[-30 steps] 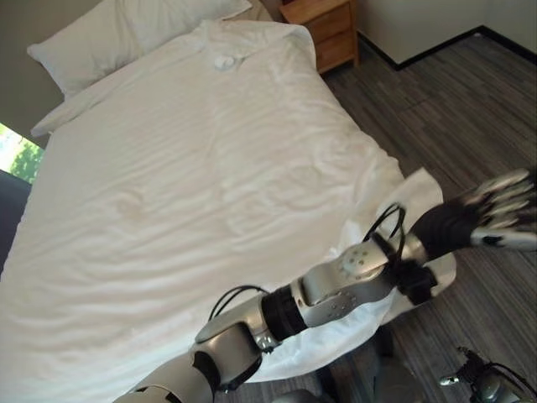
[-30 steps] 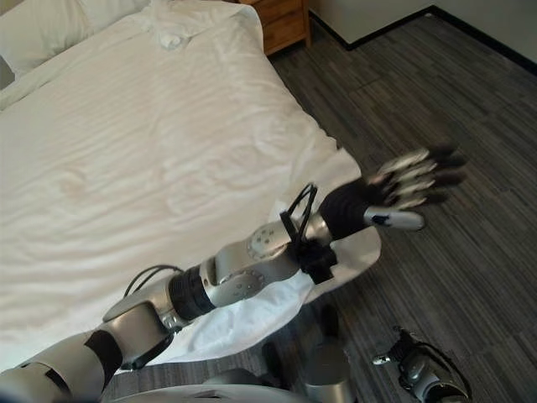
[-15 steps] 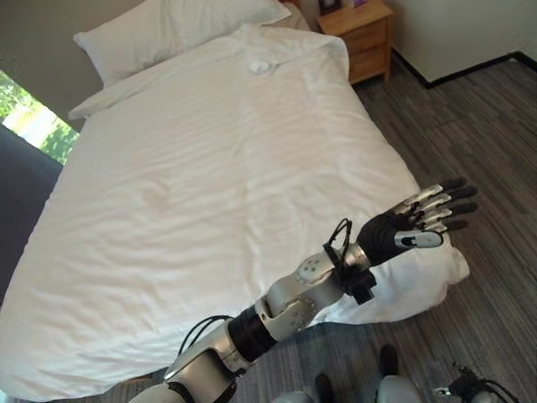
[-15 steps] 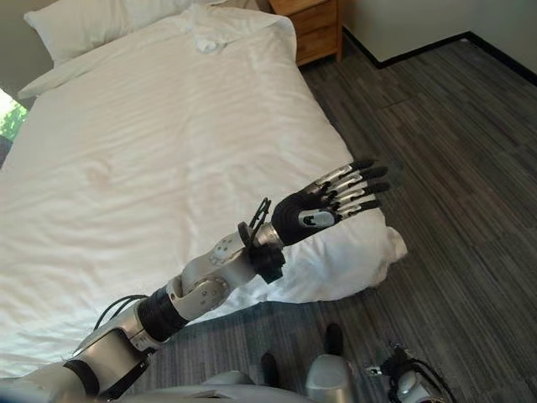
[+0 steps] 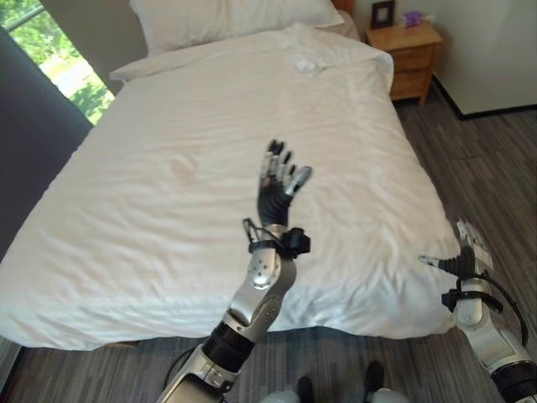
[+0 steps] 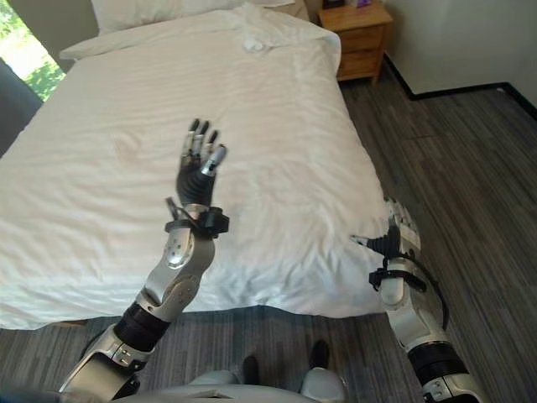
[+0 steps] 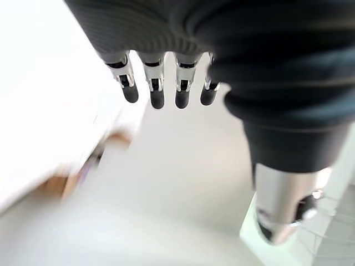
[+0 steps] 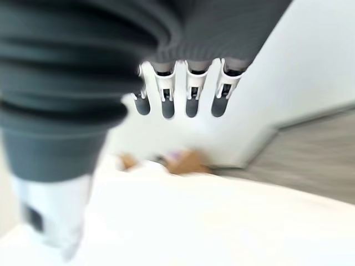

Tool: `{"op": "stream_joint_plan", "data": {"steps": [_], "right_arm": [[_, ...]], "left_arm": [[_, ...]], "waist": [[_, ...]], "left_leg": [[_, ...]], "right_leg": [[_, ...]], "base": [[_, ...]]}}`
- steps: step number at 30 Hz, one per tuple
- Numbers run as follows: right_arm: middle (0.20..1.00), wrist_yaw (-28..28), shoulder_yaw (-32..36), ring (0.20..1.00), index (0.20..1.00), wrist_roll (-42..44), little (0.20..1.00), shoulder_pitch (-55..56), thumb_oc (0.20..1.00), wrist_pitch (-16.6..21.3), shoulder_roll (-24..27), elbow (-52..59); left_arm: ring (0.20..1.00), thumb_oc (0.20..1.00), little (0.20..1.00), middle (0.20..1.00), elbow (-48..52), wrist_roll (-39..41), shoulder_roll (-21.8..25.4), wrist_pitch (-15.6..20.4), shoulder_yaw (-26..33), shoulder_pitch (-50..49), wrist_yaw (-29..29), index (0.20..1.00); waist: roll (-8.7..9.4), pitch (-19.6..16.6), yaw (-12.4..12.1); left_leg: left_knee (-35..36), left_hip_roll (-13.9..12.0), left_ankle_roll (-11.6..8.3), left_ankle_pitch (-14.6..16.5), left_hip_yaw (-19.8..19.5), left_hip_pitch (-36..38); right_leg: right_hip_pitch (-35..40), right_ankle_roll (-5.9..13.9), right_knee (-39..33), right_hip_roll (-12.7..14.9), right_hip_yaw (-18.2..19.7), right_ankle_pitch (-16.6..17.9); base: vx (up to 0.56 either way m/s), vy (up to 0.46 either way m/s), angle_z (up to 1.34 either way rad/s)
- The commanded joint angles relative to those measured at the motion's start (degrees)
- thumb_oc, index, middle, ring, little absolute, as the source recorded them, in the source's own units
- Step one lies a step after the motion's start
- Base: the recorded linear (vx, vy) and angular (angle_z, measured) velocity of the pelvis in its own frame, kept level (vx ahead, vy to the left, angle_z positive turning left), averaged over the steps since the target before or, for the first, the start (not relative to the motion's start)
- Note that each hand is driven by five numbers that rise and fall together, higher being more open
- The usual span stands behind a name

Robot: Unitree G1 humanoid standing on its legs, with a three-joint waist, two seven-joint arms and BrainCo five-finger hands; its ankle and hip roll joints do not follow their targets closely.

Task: Making the bed.

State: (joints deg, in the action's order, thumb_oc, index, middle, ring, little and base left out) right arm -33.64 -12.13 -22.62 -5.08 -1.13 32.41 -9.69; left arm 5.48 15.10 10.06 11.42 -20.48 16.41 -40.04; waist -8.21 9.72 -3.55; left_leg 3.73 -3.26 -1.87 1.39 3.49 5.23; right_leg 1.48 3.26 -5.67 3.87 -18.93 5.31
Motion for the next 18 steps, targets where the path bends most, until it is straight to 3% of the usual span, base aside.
{"op": "stream_joint_plan", "data": {"steps": [1,3,4,5,7,9,12,13,14,15,16,17,18], "right_arm": [[0.253,-1.6,-5.7,0.253,0.253,-3.0,0.253,-5.7,0.253,5.0,-3.6,1.8],[0.253,-1.6,-5.7,0.253,0.253,-3.0,0.253,-5.7,0.253,5.0,-3.6,1.7],[0.200,-1.3,-11.0,0.200,0.200,0.1,0.200,-11.9,0.200,6.8,-8.1,1.0],[0.200,-1.3,-11.1,0.200,0.200,0.1,0.200,-12.0,0.200,6.9,-8.1,1.0],[0.200,3.1,-16.2,0.200,0.200,11.7,0.200,-10.9,0.200,13.5,-14.3,6.2],[0.200,4.3,-18.3,0.200,0.200,15.6,0.200,-12.0,0.200,15.0,-16.0,7.2],[0.200,8.9,-25.5,0.200,0.200,28.1,0.200,-18.8,0.200,18.0,-21.9,9.9],[0.200,16.8,-12.7,0.200,0.200,53.1,0.200,-37.7,0.200,16.6,-7.9,10.3],[0.200,33.2,-4.1,0.200,0.200,73.9,0.200,-25.1,0.200,16.1,-5.9,7.9],[0.200,38.8,-0.1,0.200,0.200,80.9,0.200,-25.7,0.200,16.8,-6.9,8.2],[0.200,39.7,1.3,0.200,0.200,80.8,0.200,-26.5,0.200,19.9,-8.7,7.4],[0.200,39.8,1.3,0.200,0.200,80.8,0.200,-26.6,0.200,20.1,-8.8,7.3],[0.200,37.0,0.1,0.200,0.200,72.8,0.200,-27.2,0.200,22.6,-10.7,5.8]], "left_arm": [[1.000,1.000,1.000,1.000,-1.3,-13.3,1.4,-1.3,-1.6,3.6,-7.5,1.000],[1.000,1.000,1.000,1.000,-1.3,-13.3,1.4,-1.3,-1.6,3.6,-7.5,1.000],[1.000,1.000,1.000,1.000,-2.7,-13.0,1.4,-0.3,-2.7,2.0,-7.6,1.000],[1.000,1.000,1.000,1.000,-2.7,-13.0,1.5,-0.3,-2.7,2.0,-7.6,1.000],[1.000,1.000,1.000,1.000,-2.1,-12.6,2.3,0.1,-4.2,-1.2,-6.2,1.000],[1.000,1.000,1.000,1.000,-1.9,-13.1,2.4,0.1,-5.0,-2.1,-5.9,1.000],[1.000,1.000,1.000,1.000,-2.7,-13.6,2.1,1.0,-7.4,-2.6,-5.7,1.000],[1.000,1.000,1.000,1.000,-3.1,-12.7,5.3,1.3,-6.6,-4.7,-2.5,1.000],[1.000,1.000,1.000,1.000,-3.3,-14.2,2.9,2.0,-5.1,-5.4,-1.2,1.000],[1.000,1.000,1.000,1.000,-2.8,-14.6,2.8,3.2,-4.7,-6.8,-0.5,1.000],[1.000,1.000,1.000,1.000,-2.2,-14.6,2.4,3.9,-4.9,-7.2,0.3,1.000],[1.000,1.000,1.000,1.000,-2.1,-14.5,2.6,3.9,-4.9,-7.2,0.4,1.000],[1.000,1.000,1.000,1.000,-2.5,-14.0,2.5,4.3,-6.2,-7.0,2.0,1.000]], "waist": [[4.63,-1.5,-4.3],[4.64,-1.5,-4.2],[5.46,-1.9,-6.8],[5.49,-2.0,-6.8],[5.98,-1.6,-8.8],[6.37,-1.6,-9.5],[6.98,-0.1,-13.0],[8.57,-1.2,-13.7],[9.34,-0.1,-13.4],[9.47,0.3,-13.5],[9.25,0.7,-14.1],[9.41,0.6,-14.1],[8.79,1.5,-15.4]], "left_leg": [[1.3,-1.1,-2.35,-1.3,-0.4,-1.6],[1.3,-1.1,-2.35,-1.3,-0.4,-1.6],[1.3,-1.0,-2.59,-1.9,-1.7,-2.7],[1.3,-1.0,-2.59,-1.9,-1.7,-2.8],[1.3,-1.1,-3.01,-2.1,-3.1,-3.8],[1.3,-0.9,-2.99,-2.7,-3.7,-4.9],[1.3,-1.1,-3.51,-3.5,-5.3,-7.3],[1.3,-1.4,-4.09,-3.9,-6.0,-8.2],[1.3,-1.7,-4.36,-4.2,-6.0,-9.3],[1.3,-1.9,-4.48,-4.1,-5.9,-10.0],[1.3,-1.7,-4.32,-4.4,-6.2,-11.0],[1.3,-1.7,-4.31,-4.4,-6.2,-11.2],[1.3,-1.7,-4.50,-4.7,-6.5,-12.3]], "right_leg": [[3.4,5.43,0.7,3.6,-0.7,-5.4],[3.4,5.43,0.7,3.6,-0.7,-5.4],[3.2,5.32,0.7,3.8,-1.9,-5.3],[3.2,5.32,0.7,3.8,-1.9,-5.3],[3.1,5.20,0.7,3.9,-3.2,-5.3],[2.4,5.13,0.7,4.1,-3.5,-5.0],[0.6,4.95,0.7,3.9,-4.8,-4.7],[0.2,4.98,0.7,3.8,-5.7,-4.7],[-0.9,5.14,0.7,3.4,-6.0,-4.7],[-1.5,5.20,0.7,3.2,-6.0,-4.7],[-2.3,5.31,0.7,3.5,-6.1,-4.3],[-2.5,5.31,0.7,3.5,-6.1,-4.2],[-3.3,5.34,0.7,3.6,-6.6,-4.3]], "base": [[0.00,0.002,0.32],[-0.01,0.003,0.27],[-0.02,0.006,0.17],[-0.03,0.009,0.18],[-0.03,0.001,0.29],[-0.04,-0.003,0.32],[-0.07,-0.053,0.37],[0.03,-0.114,0.44],[0.04,-0.110,0.67],[-0.03,-0.054,0.66],[-0.03,-0.005,0.31],[-0.04,0.017,-0.10],[-0.01,0.005,-0.31]]}}
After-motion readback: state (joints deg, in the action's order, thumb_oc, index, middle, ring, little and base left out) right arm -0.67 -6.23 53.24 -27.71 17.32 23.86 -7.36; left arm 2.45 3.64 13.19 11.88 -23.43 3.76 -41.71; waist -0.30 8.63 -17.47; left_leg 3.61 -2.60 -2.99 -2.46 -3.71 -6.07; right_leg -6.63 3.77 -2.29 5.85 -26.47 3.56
